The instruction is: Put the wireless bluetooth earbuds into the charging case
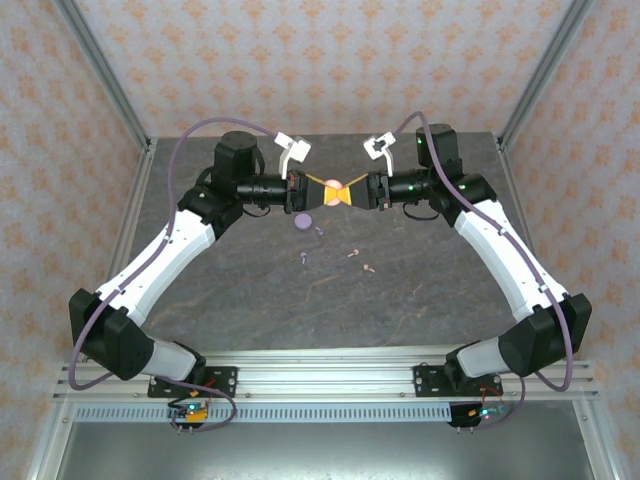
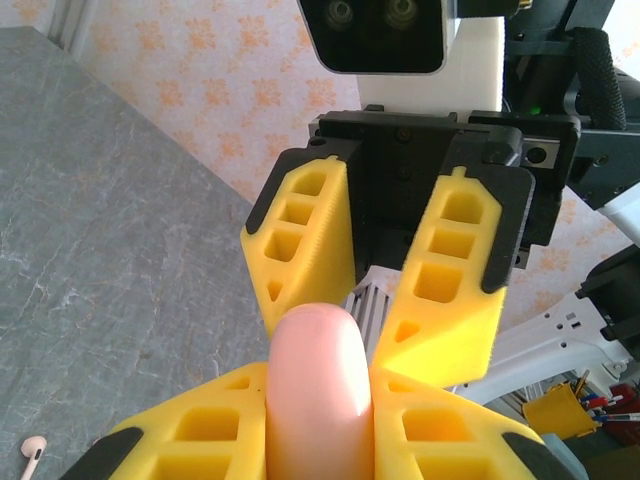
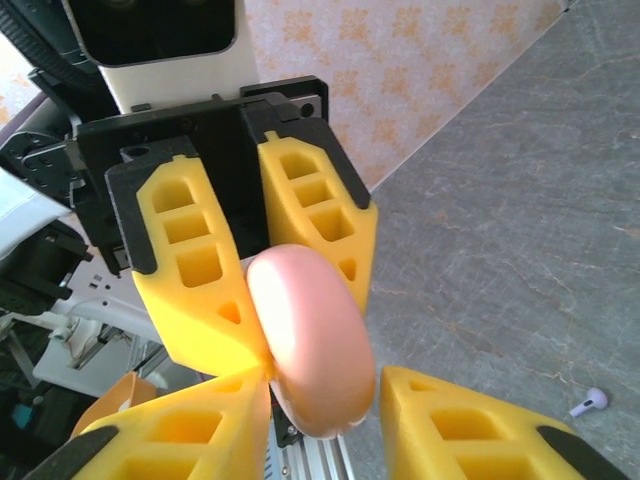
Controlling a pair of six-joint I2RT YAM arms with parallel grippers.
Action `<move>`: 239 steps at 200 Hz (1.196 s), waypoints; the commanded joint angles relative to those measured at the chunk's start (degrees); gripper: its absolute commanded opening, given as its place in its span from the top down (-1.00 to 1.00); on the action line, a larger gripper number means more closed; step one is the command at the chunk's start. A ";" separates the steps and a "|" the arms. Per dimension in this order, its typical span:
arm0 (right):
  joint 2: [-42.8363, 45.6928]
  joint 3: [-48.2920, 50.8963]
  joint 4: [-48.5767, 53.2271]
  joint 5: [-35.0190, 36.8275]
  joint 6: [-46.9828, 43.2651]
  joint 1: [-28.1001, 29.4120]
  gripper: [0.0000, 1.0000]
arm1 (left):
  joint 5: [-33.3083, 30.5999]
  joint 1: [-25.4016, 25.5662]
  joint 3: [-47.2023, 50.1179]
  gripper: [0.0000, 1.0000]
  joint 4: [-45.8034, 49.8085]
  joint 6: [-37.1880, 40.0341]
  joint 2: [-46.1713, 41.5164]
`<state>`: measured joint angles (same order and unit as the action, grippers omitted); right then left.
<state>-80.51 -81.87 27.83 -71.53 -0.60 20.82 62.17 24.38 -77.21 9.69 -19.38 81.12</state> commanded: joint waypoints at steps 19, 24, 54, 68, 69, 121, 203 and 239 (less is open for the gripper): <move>1.78 0.28 -2.14 1.51 0.92 -0.53 0.35 | -0.36 0.28 -1.80 0.75 -0.25 1.02 -1.35; 1.75 0.30 -2.30 1.07 1.02 -0.57 0.35 | 0.01 0.29 -1.67 0.75 -0.63 0.91 -1.40; 1.00 0.08 -2.78 -1.44 1.30 -0.45 0.33 | 1.56 0.45 -1.54 0.74 -1.84 0.19 -1.20; 0.79 -0.03 -2.87 -2.18 1.28 -0.29 0.32 | 2.15 0.72 -1.54 0.74 -1.91 0.16 -1.18; 0.79 -0.04 -2.87 -2.20 1.29 -0.27 0.32 | 2.16 0.74 -1.54 0.74 -1.94 0.19 -1.21; -0.23 -0.49 -2.51 -4.09 0.89 0.49 0.34 | 2.70 1.78 -1.79 0.74 -2.12 0.35 -0.72; 3.13 3.01 -6.96 4.74 5.63 -1.24 0.62 | -1.55 1.90 -1.51 0.31 0.44 1.03 -1.19; 4.24 4.90 -11.37 4.69 9.31 -2.03 0.62 | -3.49 1.41 1.88 0.11 -4.63 -2.71 -2.73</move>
<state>-77.80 -77.87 22.28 -69.06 5.41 19.40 59.90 25.54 -77.08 9.52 -19.88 81.12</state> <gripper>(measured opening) 0.191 0.436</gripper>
